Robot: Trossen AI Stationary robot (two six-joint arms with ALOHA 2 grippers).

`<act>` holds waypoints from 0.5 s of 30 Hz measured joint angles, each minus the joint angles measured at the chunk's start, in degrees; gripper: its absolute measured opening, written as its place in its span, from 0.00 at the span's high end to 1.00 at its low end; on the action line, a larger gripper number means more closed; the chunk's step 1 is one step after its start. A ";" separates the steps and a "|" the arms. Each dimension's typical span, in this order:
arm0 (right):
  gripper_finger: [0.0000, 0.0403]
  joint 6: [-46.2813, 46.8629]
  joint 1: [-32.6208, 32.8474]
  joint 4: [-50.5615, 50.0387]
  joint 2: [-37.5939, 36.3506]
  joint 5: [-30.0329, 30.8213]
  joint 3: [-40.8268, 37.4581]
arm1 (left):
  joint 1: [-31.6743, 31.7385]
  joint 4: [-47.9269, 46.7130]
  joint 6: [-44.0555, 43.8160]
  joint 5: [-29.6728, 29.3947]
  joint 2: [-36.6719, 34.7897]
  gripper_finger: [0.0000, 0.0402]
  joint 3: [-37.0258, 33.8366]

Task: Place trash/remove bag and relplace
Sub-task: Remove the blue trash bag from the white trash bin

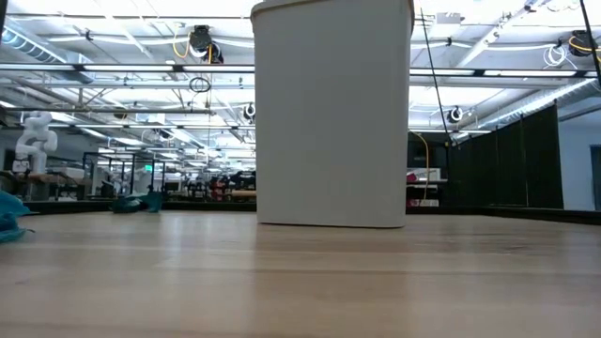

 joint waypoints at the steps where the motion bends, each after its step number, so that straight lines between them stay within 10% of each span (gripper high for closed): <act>1: 1.00 -0.82 0.79 0.09 -0.32 1.30 0.00 | 0.01 0.00 0.39 0.00 0.00 1.00 0.00; 15: 1.00 -14.93 7.60 9.67 -1.21 11.87 0.00 | 0.01 -1.31 1.40 -0.04 0.00 1.00 -0.01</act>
